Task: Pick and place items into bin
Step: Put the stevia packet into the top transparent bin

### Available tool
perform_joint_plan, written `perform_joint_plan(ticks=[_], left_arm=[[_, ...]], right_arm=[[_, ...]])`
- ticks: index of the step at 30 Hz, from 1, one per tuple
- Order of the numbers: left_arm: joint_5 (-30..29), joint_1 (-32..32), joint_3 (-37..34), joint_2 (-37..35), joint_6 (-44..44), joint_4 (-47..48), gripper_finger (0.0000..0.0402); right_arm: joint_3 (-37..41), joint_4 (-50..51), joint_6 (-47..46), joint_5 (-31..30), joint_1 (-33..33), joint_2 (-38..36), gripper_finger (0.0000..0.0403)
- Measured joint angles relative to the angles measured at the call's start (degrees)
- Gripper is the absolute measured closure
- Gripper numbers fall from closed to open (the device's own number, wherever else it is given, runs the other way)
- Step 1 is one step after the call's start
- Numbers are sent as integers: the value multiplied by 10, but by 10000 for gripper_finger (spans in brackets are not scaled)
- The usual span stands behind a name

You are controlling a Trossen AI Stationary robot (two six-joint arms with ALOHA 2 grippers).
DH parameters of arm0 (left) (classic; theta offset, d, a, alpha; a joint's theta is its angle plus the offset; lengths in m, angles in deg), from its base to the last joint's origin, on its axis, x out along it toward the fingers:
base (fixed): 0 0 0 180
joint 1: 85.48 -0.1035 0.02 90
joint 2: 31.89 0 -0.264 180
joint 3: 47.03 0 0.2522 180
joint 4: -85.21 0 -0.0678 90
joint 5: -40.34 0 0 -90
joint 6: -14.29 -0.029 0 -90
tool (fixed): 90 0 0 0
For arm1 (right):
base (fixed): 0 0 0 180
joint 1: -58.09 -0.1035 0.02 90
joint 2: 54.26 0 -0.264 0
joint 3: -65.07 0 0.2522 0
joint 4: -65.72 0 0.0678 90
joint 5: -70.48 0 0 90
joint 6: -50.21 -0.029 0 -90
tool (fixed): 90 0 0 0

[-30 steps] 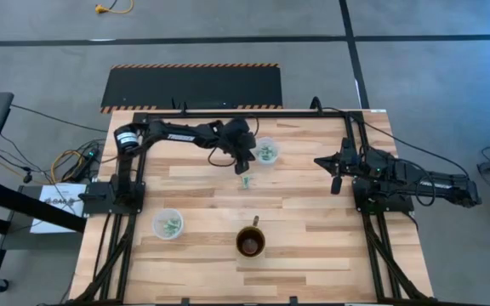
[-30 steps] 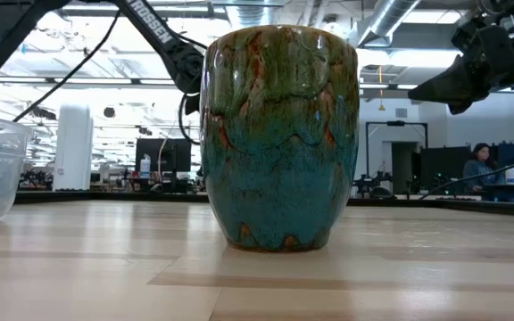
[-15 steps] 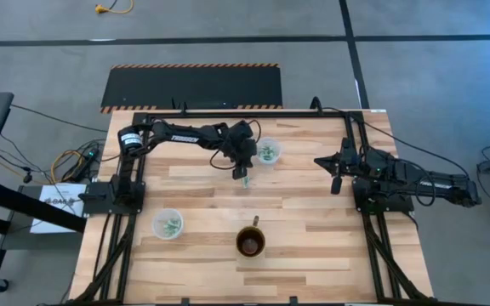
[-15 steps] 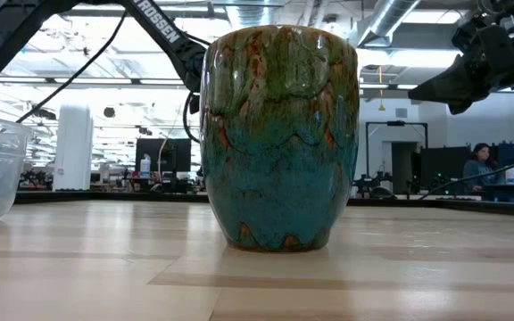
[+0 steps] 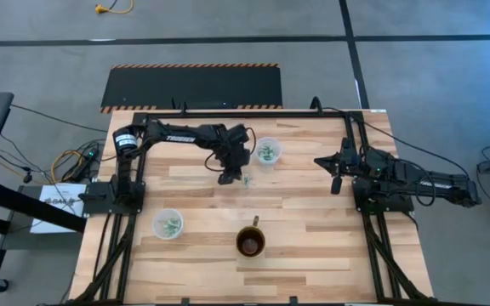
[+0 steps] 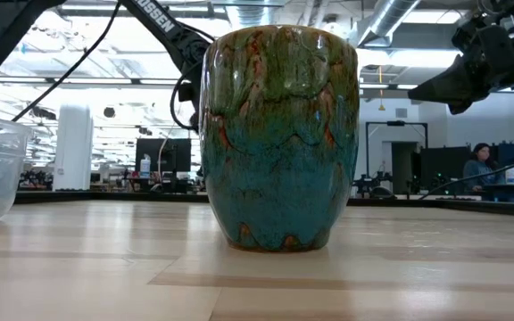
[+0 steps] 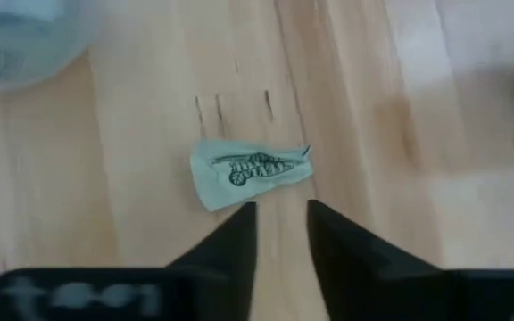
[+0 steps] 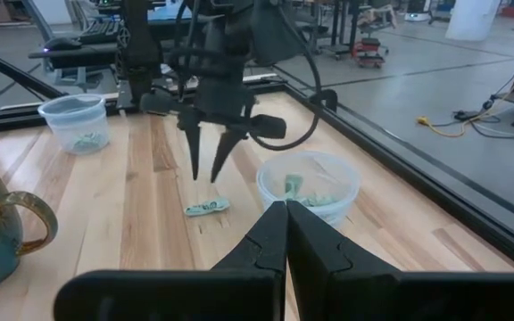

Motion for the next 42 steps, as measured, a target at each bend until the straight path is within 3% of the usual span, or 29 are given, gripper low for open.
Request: perform_joint_plan(ticks=[6,11,16,25,29,37,42], left_arm=[[-83,20,0,0,-178,0,229],[-111,44,0,0,-333,-16,196],[-128,61,0,0,-354,-48,194],[-131,75,0,11,-476,-56,193],[-170,78,1,26,-523,-68,193],[-185,77,2,37,-528,-71,193],[-169,76,2,38,-473,-53,193]], right_arm=[[0,0,0,0,0,0,403],[0,0,0,0,0,0,403],[0,0,0,0,0,0,403],[0,0,0,0,0,0,403],[0,0,0,0,0,0,403],[0,0,0,0,0,0,403],[0,0,0,0,0,0,403]])
